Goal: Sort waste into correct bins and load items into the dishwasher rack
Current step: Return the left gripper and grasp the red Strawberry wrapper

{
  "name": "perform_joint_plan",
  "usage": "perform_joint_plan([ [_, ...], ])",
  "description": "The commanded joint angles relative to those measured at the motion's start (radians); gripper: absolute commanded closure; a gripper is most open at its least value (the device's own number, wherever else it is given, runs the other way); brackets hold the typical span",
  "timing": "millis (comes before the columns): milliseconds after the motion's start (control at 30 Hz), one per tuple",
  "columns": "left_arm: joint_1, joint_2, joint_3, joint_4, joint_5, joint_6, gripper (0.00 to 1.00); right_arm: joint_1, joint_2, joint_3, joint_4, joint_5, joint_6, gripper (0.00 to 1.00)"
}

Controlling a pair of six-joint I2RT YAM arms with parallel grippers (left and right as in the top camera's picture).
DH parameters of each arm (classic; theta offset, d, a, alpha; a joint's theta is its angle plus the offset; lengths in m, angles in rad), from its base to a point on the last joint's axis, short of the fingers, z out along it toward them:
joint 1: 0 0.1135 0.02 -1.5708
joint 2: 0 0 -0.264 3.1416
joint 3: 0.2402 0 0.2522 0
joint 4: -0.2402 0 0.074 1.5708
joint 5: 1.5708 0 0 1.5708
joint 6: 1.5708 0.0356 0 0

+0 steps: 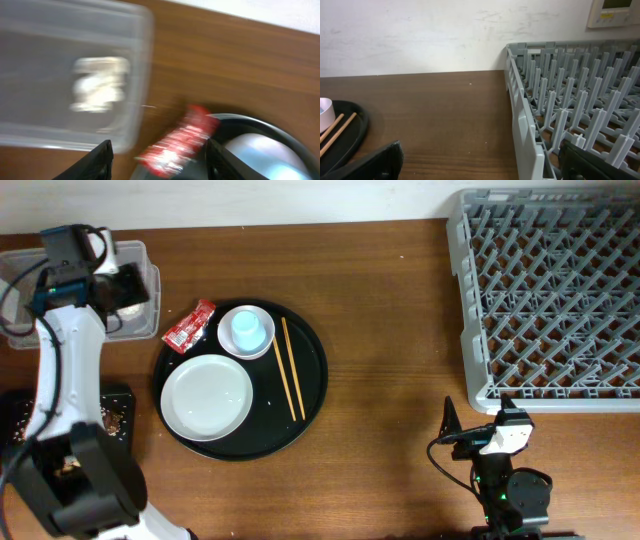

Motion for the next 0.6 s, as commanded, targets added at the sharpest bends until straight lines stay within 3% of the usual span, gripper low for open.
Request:
perform_joint_plan([
  [0,-0.060,-0.027,-0.010,-0.033,0.224,0.157,0.41,-0.006,-0.005,-0.005,-0.005,0.008,-0.007,0.02],
  [100,-0.116,0.017,-0.012,-0.062,0.137,0.330,0.41,-0.006,-0.005,-0.005,-0.005,0.008,-0.007,0.02],
  [200,-0.174,0.082,-0.012,-0.057,-0.131,0.344,0.41,-0.006,-0.005,-0.005,-0.005,0.008,-0.007,0.02],
  [267,-0.188,0.114,-0.012,-0.041,-0.231,0.344,0.41,-0.006,-0.005,-0.005,-0.005,0.008,-0.007,0.02],
  [567,-0.190,0.236,-0.012,-0.005,-0.341,0.411,0.47,-0.006,-0.005,-0.005,-0.005,0.008,-0.007,0.02],
])
